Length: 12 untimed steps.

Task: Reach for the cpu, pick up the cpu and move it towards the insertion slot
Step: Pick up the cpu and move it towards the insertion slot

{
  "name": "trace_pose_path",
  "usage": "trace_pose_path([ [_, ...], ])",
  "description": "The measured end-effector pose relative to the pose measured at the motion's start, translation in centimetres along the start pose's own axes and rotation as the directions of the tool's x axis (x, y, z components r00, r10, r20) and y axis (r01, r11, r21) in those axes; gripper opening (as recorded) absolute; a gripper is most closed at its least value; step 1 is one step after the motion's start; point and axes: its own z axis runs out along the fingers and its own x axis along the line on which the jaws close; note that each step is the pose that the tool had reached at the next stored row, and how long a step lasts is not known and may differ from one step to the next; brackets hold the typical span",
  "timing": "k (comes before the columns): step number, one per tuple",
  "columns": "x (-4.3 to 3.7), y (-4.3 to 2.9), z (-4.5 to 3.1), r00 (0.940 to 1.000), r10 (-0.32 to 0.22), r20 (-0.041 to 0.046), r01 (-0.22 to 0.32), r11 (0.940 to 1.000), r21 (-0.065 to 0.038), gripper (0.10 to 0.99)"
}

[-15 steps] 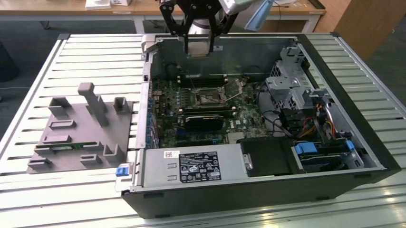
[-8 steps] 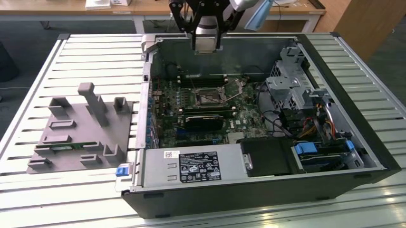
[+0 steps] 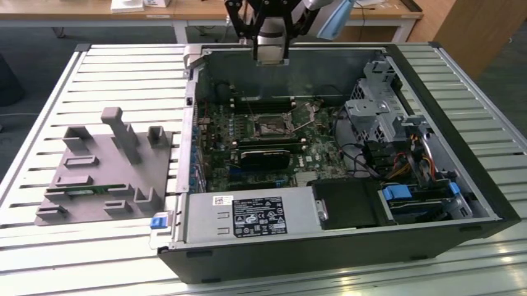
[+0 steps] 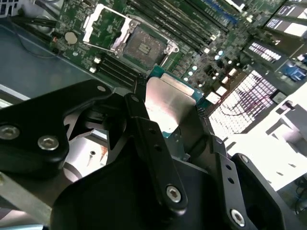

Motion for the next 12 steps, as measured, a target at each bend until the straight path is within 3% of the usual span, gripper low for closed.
trace_pose_path([
  [5,-0.30,1.10,0.30,1.0000,0.000,0.0078,0.000,1.0000,0.000,0.529],
  [12,-1.29,2.38,0.59,1.0000,0.000,0.0087,0.000,1.0000,0.000,0.529],
])
